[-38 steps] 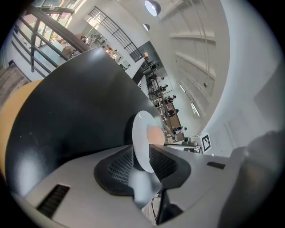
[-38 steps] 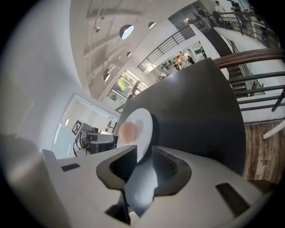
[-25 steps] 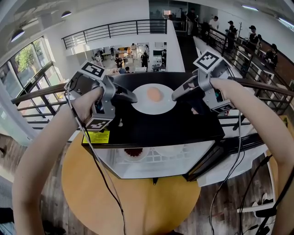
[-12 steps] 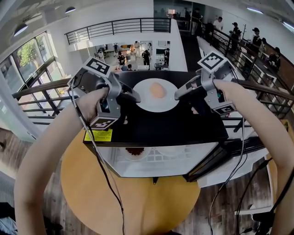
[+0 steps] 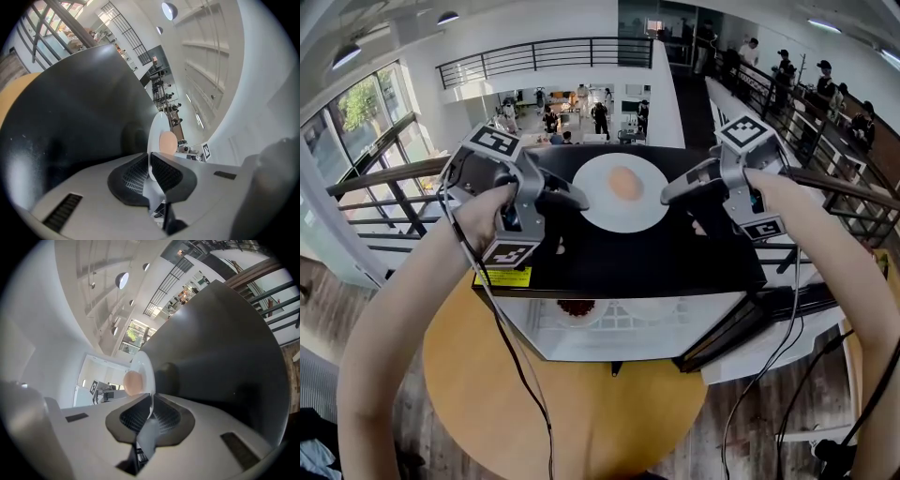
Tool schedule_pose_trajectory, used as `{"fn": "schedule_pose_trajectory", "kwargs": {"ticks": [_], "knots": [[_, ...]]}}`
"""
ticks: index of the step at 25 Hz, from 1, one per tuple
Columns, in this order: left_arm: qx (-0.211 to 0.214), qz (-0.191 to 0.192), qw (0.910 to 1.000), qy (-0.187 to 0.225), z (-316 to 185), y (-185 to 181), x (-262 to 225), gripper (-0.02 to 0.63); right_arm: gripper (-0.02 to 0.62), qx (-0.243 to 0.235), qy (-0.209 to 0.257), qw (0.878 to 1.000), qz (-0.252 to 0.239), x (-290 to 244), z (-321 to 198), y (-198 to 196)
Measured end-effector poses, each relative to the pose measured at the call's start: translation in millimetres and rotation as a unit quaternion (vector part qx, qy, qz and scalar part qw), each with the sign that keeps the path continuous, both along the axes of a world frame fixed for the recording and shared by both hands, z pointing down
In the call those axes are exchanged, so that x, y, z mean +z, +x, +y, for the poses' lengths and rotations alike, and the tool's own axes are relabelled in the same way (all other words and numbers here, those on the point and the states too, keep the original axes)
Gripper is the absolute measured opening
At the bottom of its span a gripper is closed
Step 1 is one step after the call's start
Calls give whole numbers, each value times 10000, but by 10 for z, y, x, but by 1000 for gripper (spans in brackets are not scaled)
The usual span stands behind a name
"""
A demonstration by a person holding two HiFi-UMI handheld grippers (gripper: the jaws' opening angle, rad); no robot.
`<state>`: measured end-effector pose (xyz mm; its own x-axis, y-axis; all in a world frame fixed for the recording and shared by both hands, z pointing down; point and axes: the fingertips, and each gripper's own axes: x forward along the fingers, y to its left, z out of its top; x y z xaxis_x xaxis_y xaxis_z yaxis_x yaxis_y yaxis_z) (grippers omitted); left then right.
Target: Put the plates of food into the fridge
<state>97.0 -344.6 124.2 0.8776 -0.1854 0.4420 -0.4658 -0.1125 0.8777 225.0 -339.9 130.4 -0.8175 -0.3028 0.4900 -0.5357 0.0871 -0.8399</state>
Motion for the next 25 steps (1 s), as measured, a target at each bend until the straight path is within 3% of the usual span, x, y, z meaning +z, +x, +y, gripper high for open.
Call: {"fn": "schedule_pose_trajectory", "kwargs": {"ticks": [14,25], "knots": [[-40,421,9991,56,-35,-7,-20,26,23,63,312,9980,-544,-109,-35,-3],[19,861,9960,248,627,-61,-458,23,18,176,654,9930,-973,-588,649,-71]]}}
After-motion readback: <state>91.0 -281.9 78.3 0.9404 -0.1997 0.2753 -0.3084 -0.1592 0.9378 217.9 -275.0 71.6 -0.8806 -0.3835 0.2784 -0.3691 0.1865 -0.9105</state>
